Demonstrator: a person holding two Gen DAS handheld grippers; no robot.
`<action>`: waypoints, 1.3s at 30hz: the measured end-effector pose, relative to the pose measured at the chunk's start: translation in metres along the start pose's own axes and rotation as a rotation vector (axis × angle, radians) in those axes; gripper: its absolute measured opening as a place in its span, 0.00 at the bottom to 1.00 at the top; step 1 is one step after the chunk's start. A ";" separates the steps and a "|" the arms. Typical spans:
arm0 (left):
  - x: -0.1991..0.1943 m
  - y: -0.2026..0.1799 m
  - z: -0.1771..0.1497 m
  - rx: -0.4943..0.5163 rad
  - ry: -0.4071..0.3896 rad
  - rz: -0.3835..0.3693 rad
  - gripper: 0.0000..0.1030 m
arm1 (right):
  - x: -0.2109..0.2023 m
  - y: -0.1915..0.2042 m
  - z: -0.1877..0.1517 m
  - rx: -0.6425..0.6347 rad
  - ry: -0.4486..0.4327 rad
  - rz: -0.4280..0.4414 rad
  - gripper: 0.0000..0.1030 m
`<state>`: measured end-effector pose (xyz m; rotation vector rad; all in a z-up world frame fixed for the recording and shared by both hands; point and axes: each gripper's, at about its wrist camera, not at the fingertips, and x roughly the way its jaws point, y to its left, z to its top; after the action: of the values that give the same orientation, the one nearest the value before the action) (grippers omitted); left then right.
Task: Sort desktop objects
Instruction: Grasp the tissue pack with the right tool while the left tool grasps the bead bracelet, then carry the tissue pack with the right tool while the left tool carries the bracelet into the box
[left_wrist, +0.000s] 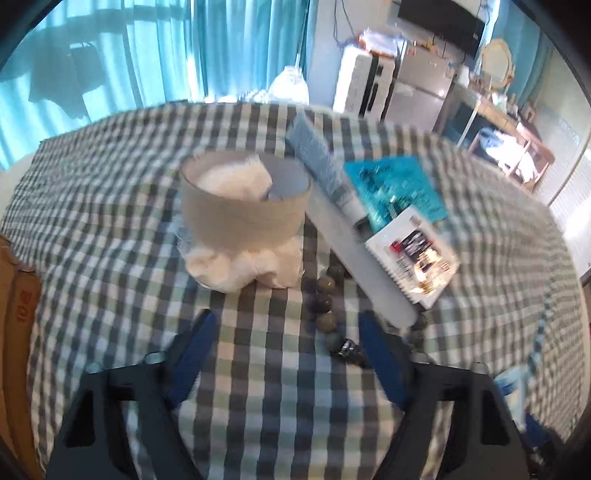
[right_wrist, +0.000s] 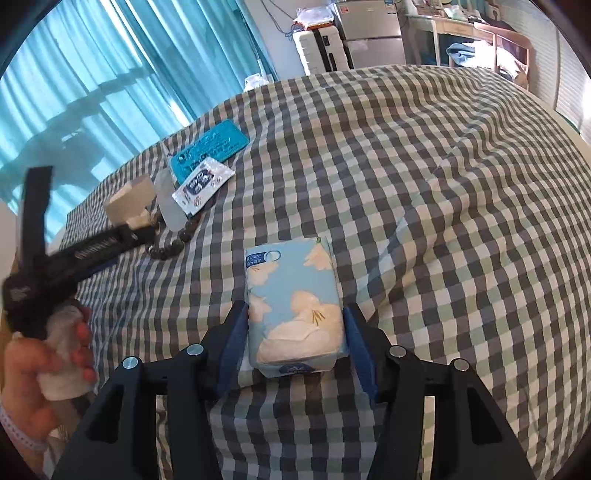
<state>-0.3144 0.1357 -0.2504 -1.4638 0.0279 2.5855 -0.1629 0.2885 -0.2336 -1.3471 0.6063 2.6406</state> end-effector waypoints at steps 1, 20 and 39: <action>0.006 0.000 -0.001 0.002 0.010 0.011 0.40 | -0.001 0.000 0.001 -0.007 -0.007 -0.008 0.52; -0.108 0.056 -0.049 0.067 -0.092 -0.015 0.11 | -0.001 0.051 -0.013 -0.173 0.030 -0.015 0.49; -0.276 0.091 -0.060 0.018 -0.277 -0.014 0.11 | -0.169 0.170 -0.034 -0.295 -0.158 0.182 0.49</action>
<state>-0.1388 0.0016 -0.0522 -1.0842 0.0064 2.7428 -0.0834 0.1321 -0.0663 -1.1796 0.3431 3.0458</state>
